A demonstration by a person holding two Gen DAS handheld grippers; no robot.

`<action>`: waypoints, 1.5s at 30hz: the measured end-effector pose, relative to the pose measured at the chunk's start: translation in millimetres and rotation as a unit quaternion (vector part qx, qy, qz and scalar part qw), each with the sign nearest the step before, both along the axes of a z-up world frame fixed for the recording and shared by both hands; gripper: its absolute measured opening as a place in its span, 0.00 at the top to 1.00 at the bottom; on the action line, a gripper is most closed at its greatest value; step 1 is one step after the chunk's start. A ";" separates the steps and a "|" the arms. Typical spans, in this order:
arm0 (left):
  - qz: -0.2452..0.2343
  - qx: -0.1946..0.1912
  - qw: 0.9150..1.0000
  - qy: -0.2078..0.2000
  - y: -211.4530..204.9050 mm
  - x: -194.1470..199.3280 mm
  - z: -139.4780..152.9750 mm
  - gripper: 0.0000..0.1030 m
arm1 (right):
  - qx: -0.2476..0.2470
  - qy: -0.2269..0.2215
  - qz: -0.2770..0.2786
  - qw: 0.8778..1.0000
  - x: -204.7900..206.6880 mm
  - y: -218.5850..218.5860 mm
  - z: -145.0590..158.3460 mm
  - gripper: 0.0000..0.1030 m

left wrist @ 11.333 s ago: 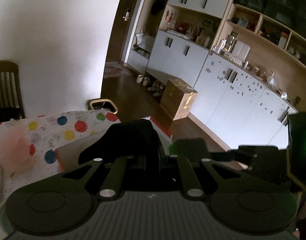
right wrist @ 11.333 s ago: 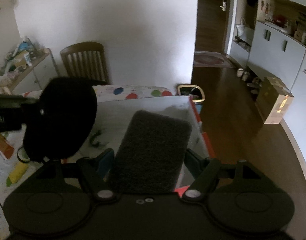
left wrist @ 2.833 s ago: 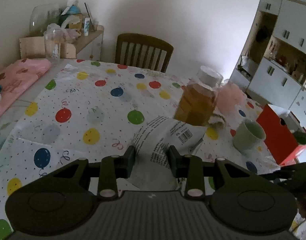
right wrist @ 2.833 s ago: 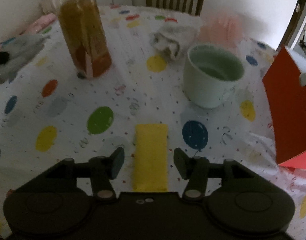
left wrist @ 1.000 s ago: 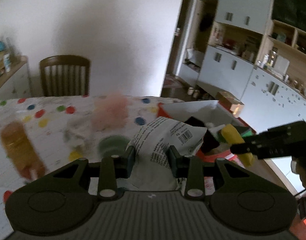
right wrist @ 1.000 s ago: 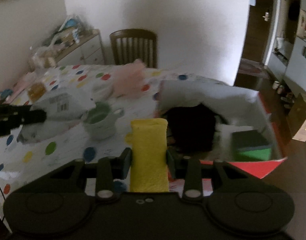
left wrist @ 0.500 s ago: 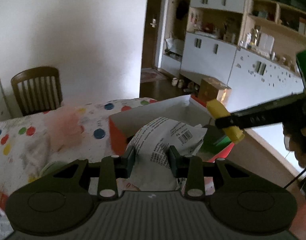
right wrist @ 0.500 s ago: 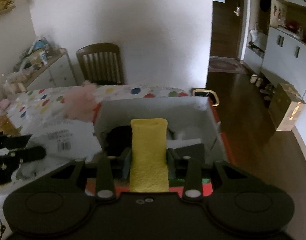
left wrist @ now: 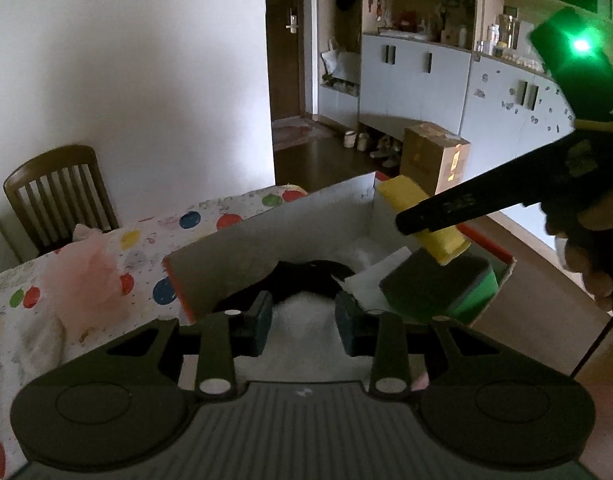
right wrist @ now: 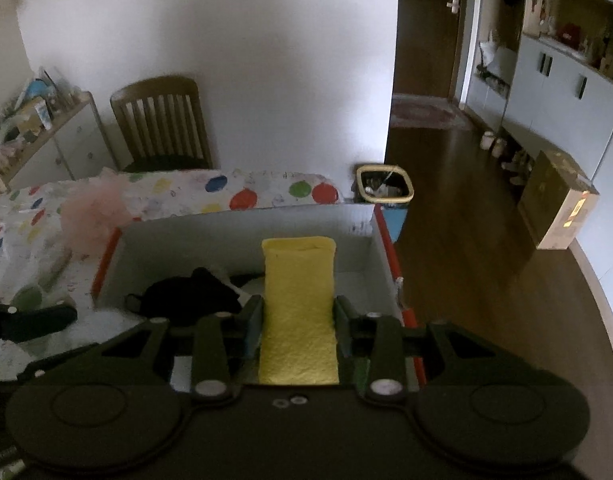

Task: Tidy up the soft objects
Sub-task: 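Lower the packet and sponge into the red box and open both grippers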

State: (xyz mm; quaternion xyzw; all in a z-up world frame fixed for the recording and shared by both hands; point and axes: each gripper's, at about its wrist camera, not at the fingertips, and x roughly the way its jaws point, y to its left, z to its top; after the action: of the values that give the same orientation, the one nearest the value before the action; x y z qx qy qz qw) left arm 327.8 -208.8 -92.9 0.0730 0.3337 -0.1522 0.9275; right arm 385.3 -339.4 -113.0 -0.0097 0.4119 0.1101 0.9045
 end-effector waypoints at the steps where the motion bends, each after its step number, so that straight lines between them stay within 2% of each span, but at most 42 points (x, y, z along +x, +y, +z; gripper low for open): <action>1: -0.002 0.006 1.000 0.003 -3.0 2.7 -2.2 0.68 | -0.002 0.006 -0.001 1.000 5.9 1.5 -4.3 0.65; 4: -0.005 0.020 1.000 0.018 -6.5 13.7 -12.8 0.68 | -0.010 0.031 0.003 0.999 17.4 7.6 -19.1 0.65; 9: 0.004 0.011 0.999 0.042 -3.6 22.8 -23.5 0.68 | -0.020 0.069 0.015 0.997 27.9 16.5 -46.0 0.65; 12: 0.001 0.011 0.999 0.047 -4.0 23.6 -24.7 0.68 | -0.037 0.079 0.020 0.996 27.6 23.2 -56.9 0.64; 16: 0.006 0.005 0.999 0.052 -3.2 25.7 -23.2 0.68 | -0.034 0.088 0.016 0.995 29.2 24.6 -60.9 0.65; 23: 0.013 0.000 0.998 0.057 -2.9 26.6 -18.4 0.67 | -0.020 0.079 0.019 0.996 25.0 17.6 -48.2 0.62; 28: 0.016 -0.005 0.999 0.051 -1.7 20.5 -12.2 0.56 | -0.010 0.064 0.027 0.998 14.2 13.1 -35.6 0.58; 31: 0.017 -0.010 0.999 0.044 0.8 15.3 -6.4 0.48 | -0.010 0.055 0.026 0.998 6.5 10.8 -29.1 0.47; 32: 0.016 -0.011 0.999 0.042 1.5 13.2 -4.0 0.45 | -0.009 0.051 0.025 0.998 4.1 10.1 -27.1 0.46; 37: 0.015 -0.014 0.999 0.031 5.3 0.5 9.6 0.45 | 0.001 0.038 0.035 0.999 -10.0 5.9 -15.6 0.43; 41: 0.014 -0.021 0.999 0.021 10.7 -12.2 21.1 0.36 | 0.009 0.027 0.046 0.999 -22.7 5.3 -5.1 0.39; 45: 0.016 -0.030 0.999 0.017 19.2 -25.0 31.0 0.36 | 0.009 0.017 0.055 0.998 -36.5 9.0 4.7 0.34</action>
State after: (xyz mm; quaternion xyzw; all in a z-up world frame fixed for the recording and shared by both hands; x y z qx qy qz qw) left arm 302.8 -189.6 -61.9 0.0368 0.3462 -0.1484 0.9256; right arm 348.8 -330.3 -108.3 -0.0218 0.4251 0.1634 0.8900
